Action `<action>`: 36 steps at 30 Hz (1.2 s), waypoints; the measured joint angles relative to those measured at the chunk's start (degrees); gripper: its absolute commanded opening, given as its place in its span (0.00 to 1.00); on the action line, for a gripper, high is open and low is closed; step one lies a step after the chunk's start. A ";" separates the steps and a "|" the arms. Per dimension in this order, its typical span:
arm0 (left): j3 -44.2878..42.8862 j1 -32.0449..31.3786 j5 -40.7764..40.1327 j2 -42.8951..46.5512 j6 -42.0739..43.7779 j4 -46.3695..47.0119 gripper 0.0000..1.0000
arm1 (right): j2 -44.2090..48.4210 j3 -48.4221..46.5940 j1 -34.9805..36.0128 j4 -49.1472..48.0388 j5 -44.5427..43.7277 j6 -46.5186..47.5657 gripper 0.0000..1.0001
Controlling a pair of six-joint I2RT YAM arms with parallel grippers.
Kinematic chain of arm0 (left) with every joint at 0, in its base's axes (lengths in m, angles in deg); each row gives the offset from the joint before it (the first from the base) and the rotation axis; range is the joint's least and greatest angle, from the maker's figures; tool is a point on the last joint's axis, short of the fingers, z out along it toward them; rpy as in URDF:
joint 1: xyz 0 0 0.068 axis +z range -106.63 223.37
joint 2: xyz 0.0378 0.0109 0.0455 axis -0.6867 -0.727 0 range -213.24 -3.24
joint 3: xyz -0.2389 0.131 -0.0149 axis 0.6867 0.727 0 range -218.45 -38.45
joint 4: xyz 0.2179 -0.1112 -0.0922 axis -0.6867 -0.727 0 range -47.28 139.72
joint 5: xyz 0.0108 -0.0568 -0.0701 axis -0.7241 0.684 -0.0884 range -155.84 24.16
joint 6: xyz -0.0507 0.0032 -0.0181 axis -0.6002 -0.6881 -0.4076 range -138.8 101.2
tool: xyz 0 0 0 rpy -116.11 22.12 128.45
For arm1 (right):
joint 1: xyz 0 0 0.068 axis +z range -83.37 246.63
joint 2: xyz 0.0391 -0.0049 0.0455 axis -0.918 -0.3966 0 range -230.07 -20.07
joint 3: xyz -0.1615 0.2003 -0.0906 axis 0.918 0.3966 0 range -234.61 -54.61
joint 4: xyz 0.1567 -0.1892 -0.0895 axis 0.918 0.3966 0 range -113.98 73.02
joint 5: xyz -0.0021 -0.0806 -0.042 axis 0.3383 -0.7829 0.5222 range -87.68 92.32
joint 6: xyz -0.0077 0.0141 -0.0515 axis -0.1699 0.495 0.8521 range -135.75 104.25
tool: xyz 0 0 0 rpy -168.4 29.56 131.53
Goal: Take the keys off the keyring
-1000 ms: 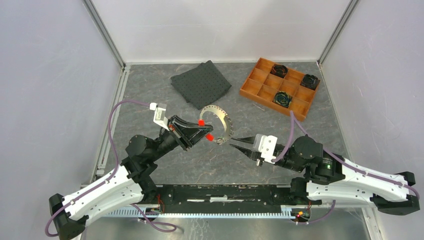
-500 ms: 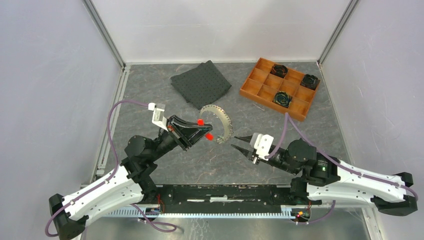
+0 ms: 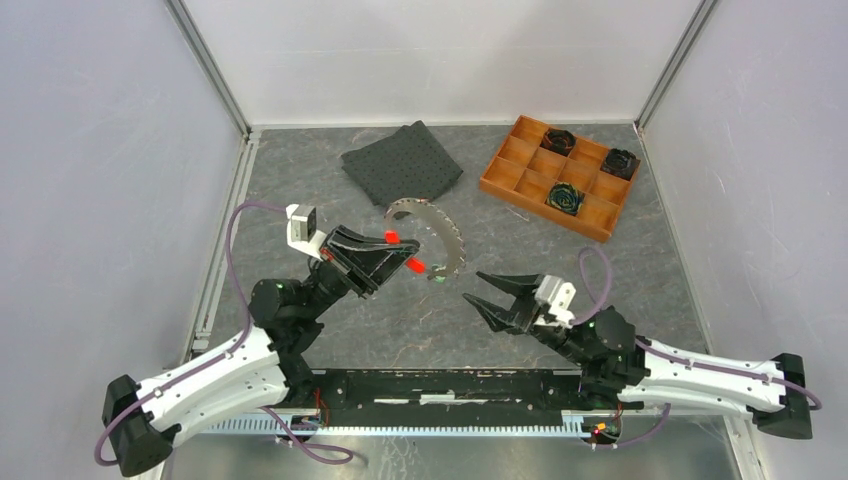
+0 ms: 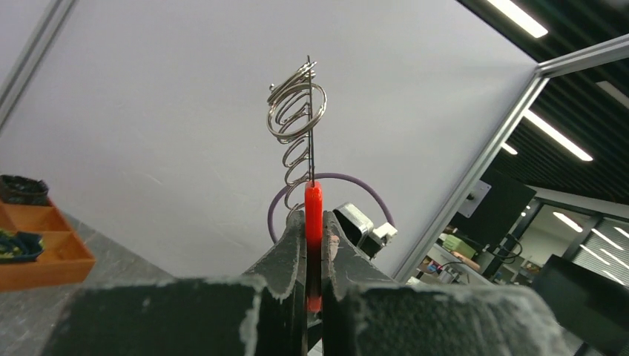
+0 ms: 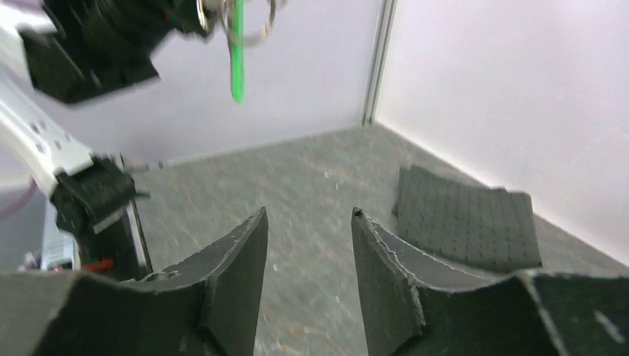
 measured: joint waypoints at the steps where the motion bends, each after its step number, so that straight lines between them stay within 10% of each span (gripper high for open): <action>1: 0.00 -0.02 0.17 -0.72 -0.48 1.81 0.02 | -0.44 0.00 0.00 -3.15 0.00 -0.22 0.49; 17: -0.04 -0.02 2.89 -4.46 -2.47 10.32 0.02 | -11.76 -1.33 0.00 -26.12 5.84 -2.97 0.53; 36: -0.04 -0.02 2.89 -4.61 -3.39 11.47 0.02 | -22.05 -3.87 0.00 -35.28 7.28 -2.23 0.25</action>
